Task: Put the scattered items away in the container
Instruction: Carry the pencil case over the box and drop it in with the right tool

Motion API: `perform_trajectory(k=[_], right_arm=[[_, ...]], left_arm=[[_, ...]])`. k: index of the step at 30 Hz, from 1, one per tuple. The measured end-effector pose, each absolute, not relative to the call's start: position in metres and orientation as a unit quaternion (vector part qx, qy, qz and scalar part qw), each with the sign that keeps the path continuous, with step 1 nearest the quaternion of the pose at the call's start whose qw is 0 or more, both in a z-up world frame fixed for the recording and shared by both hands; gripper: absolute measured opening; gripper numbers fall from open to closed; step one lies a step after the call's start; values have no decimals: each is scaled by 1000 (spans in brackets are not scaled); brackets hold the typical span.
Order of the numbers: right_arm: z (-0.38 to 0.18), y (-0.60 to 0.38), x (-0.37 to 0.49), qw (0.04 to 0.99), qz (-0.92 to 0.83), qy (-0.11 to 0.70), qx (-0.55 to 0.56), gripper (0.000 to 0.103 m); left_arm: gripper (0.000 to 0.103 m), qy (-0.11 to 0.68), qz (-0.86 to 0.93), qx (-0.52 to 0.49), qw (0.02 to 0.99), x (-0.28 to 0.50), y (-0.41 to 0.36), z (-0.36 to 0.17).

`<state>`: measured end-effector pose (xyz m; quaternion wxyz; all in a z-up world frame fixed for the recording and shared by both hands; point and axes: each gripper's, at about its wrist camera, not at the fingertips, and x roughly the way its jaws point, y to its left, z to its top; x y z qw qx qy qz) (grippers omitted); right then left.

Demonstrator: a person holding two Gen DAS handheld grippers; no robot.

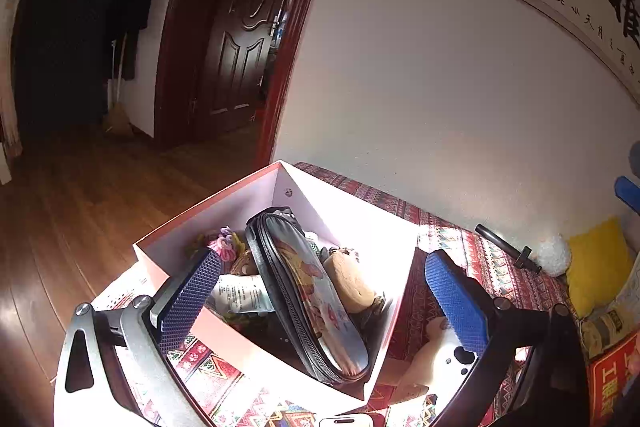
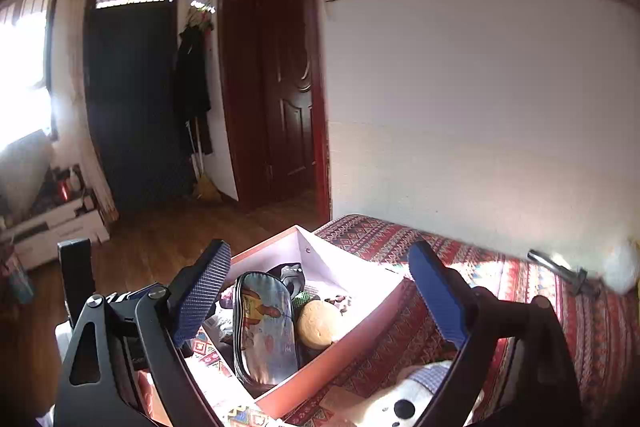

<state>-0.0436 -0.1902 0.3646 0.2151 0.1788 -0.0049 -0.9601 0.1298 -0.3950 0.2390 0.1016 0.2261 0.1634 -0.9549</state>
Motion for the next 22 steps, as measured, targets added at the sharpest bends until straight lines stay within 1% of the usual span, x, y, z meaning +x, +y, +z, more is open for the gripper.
perform_trajectory(k=[1, 2, 6, 9, 12, 16, 19, 22], right_arm=[[362, -170, -35, 206, -962, -29, 179, 100], [357, -151, -23, 193, -964, -51, 176, 102], [326, -98, 34, 157, -965, -95, 185, 102], [299, -74, 78, 126, -965, -99, 208, 102], [281, -57, 118, 99, -965, -98, 223, 102], [272, -44, 162, 85, -962, -104, 236, 102], [268, -39, 193, 81, -963, -103, 235, 102], [269, -43, 216, 79, -964, -91, 237, 102]], left_arm=[[103, 153, -957, 224, 103, 133, -386, 241], [103, 145, -958, 224, 102, 137, -376, 241], [103, 80, -962, 245, 89, 159, -320, 242], [103, 54, -968, 233, 76, 199, -276, 242], [103, 26, -965, 245, 88, 236, -240, 240], [103, 25, -968, 238, 78, 282, -212, 248], [103, 45, -975, 208, 67, 316, -205, 262], [103, 40, -981, 180, 59, 343, -197, 278]])
